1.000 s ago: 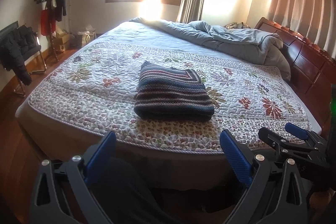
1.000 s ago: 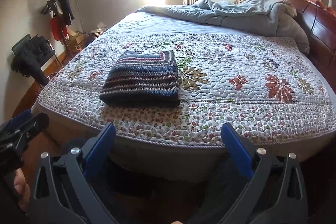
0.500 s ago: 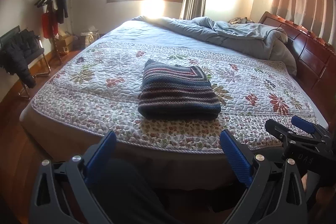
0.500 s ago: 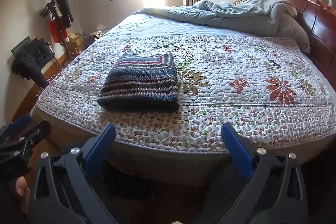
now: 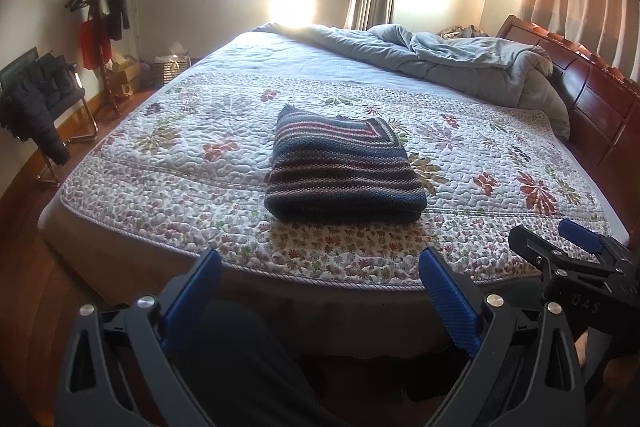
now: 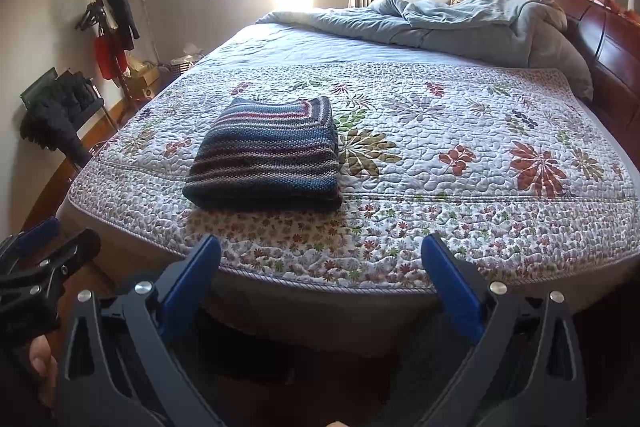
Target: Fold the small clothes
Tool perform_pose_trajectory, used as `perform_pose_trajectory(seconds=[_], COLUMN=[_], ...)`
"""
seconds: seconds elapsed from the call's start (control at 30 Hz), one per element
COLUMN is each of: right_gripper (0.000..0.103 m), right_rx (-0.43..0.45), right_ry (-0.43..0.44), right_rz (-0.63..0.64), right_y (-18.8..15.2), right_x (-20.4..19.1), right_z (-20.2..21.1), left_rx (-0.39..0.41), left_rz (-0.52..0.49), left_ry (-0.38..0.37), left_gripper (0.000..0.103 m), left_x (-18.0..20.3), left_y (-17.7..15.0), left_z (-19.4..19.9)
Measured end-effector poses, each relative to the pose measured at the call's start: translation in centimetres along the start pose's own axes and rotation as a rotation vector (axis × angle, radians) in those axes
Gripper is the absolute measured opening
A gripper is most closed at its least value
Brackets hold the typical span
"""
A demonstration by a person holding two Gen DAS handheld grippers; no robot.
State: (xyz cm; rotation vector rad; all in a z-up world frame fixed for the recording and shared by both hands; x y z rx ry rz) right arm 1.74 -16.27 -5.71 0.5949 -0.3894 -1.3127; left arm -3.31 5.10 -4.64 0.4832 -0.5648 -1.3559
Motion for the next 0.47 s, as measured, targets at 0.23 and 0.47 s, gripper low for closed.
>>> perform_pose_trajectory(seconds=[0.23,0.47], right_gripper=[0.1,0.1], right_rx=[0.008,0.007], right_ry=[-0.003,-0.001], right_rz=[-0.002,-0.004], right_y=[0.04,-0.09], right_x=[0.1,0.18], right_z=[0.05,0.12], left_rx=[-0.002,-0.011], left_rz=[-0.002,0.006], left_ry=[0.012,0.025], left_gripper=[0.099,0.099], left_x=[0.1,0.04], left_y=[0.02,0.12], left_z=[0.16,0.22])
Point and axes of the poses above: each gripper's, at about its wrist camera, not at the fingertips, and z roughly against the way its jaws point, x to its right, y to its top, the point moved 2 cm from there along -z, roughly the way its jaws point, and after that the axes turned 7 degrees about -x, right-handed, at the moved point
